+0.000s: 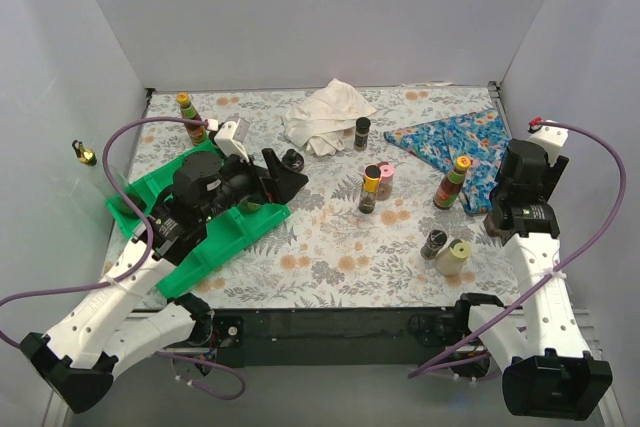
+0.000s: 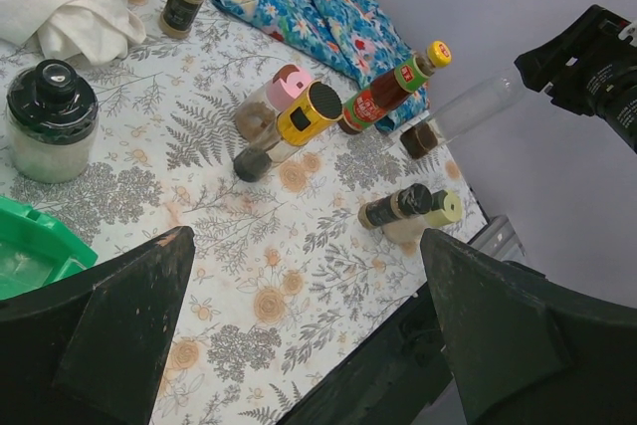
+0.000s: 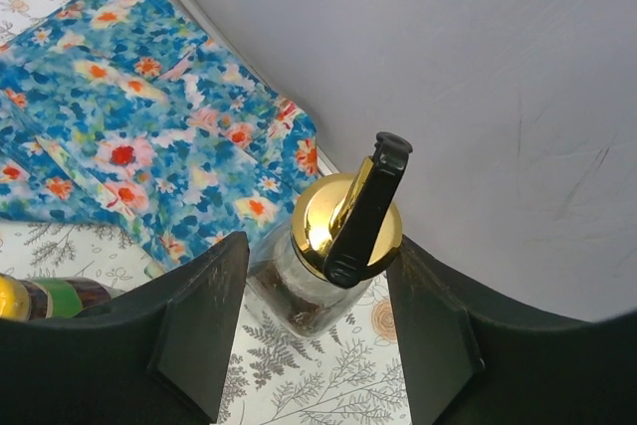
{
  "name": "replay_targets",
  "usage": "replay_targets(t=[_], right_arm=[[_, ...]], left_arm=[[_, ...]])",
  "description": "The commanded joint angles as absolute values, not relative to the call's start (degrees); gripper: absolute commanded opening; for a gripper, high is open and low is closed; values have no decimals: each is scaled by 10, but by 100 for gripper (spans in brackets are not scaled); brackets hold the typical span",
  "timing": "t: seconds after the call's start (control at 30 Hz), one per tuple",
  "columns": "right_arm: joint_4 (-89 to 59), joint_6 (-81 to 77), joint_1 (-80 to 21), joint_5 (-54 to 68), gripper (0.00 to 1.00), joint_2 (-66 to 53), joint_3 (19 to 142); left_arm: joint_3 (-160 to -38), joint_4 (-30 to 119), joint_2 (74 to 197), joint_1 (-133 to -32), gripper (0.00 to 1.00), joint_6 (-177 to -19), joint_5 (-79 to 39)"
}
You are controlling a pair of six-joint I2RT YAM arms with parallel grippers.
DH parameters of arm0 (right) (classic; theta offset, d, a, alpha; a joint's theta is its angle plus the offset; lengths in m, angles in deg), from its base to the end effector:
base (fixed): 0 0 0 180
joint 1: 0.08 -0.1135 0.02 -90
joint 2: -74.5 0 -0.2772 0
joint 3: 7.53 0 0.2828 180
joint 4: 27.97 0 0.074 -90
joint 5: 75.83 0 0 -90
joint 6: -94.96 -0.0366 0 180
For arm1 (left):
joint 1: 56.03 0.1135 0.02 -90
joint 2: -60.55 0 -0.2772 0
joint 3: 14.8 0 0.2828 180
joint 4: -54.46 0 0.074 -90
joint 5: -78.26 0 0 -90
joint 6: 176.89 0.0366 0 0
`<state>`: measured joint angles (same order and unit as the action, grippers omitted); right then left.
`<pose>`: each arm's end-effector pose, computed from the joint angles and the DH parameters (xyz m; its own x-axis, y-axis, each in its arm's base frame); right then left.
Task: Organize the condiment bottles
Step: Pick up the bottle from the corner of the board.
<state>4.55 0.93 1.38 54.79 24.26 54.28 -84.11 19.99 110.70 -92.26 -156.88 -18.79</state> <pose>0.2141 -0.0293 0.3469 -0.3125 0.0613 -0.9479 0.6507 0.7408 -0.1666 0.1715 -0.1312 0.3900 -0.7138 -0.6331 -0.2996 0.0333 0.3966 -0.9174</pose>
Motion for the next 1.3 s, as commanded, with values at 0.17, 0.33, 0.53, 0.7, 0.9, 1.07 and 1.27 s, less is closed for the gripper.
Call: replay_targets(t=[0.17, 0.33, 0.53, 0.7, 0.9, 1.07, 1.27], right_arm=[[-61, 48, 16, 562, 58, 252, 522], [-89, 74, 16, 573, 50, 253, 510], [-104, 87, 16, 574, 29, 262, 506], [-106, 116, 16, 569, 1, 264, 538], [-90, 143, 16, 547, 1, 263, 616], [-52, 145, 16, 526, 1, 241, 697], [8, 135, 14, 463, 1, 203, 824]], left_arm=[[-846, 204, 1103, -922, 98, -1549, -181], [-847, 204, 1103, -922, 98, -1548, -181], [-846, 204, 1093, -922, 98, -1546, -176], [-858, 199, 1090, -922, 98, -1540, -172], [-882, 179, 1091, -922, 98, -1541, -175], [-900, 166, 1084, -922, 98, -1545, -171], [-923, 143, 1084, -922, 98, -1551, -155]])
